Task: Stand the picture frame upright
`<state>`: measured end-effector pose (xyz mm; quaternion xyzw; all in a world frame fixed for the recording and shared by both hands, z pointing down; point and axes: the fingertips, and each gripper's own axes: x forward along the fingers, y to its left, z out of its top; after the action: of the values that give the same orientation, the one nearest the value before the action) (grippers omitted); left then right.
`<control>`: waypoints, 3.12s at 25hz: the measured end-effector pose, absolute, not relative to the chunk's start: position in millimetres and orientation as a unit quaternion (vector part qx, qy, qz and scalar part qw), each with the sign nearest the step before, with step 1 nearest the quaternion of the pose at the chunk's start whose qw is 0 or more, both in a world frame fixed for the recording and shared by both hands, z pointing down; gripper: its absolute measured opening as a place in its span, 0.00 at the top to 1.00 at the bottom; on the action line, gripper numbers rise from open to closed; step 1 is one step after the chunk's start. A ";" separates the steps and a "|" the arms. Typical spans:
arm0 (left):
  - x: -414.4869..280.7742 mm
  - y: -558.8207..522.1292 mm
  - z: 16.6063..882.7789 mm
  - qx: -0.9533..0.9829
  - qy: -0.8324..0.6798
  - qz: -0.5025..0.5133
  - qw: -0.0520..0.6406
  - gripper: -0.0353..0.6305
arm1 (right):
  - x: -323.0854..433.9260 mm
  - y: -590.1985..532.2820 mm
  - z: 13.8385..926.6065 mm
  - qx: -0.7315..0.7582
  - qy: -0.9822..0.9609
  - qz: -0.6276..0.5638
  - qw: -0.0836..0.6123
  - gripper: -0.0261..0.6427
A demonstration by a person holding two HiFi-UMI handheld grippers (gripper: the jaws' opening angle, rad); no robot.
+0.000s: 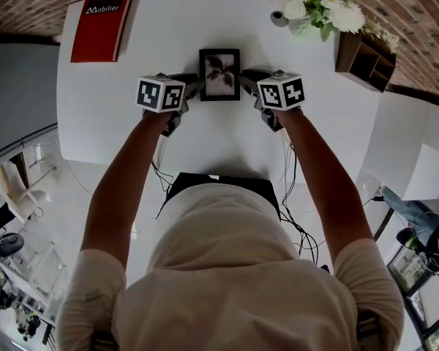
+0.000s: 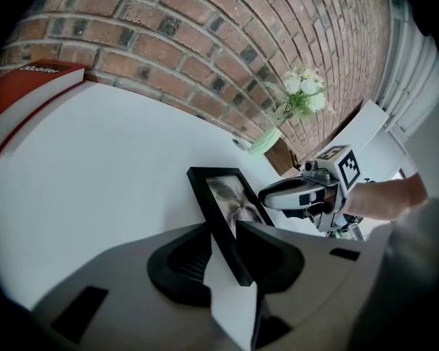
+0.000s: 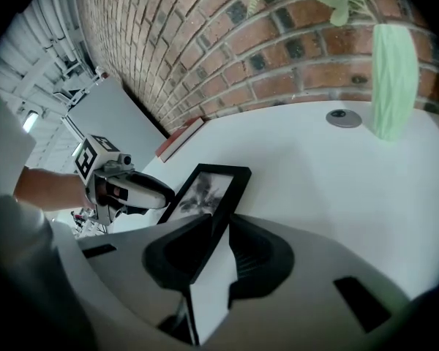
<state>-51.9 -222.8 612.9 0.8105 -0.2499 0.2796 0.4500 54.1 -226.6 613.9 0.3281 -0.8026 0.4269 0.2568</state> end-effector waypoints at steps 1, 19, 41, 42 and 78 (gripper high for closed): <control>-51.3 -223.4 614.7 0.810 -0.249 0.281 0.451 0.79 | 53.8 -226.3 615.5 0.326 -0.802 0.429 0.258 0.87; -45.8 -228.2 621.9 0.804 -0.240 0.285 0.464 0.82 | 45.7 -228.6 621.0 0.293 -0.796 0.463 0.256 0.87; -53.4 -240.8 595.5 0.829 -0.263 0.282 0.404 0.86 | 44.0 -240.0 599.2 0.323 -0.813 0.416 0.248 0.88; -54.4 -243.0 593.9 0.831 -0.265 0.283 0.399 0.86 | 43.2 -241.1 597.0 0.323 -0.816 0.411 0.249 0.88; -77.4 -308.9 543.8 0.873 -0.320 0.279 0.238 0.89 | 22.5 -308.4 539.5 0.357 -0.879 0.183 0.257 0.91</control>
<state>-77.4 -308.9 543.8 0.8735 -0.3204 0.2787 0.2381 22.5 -308.4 539.5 0.3566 -0.8795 0.1830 0.2567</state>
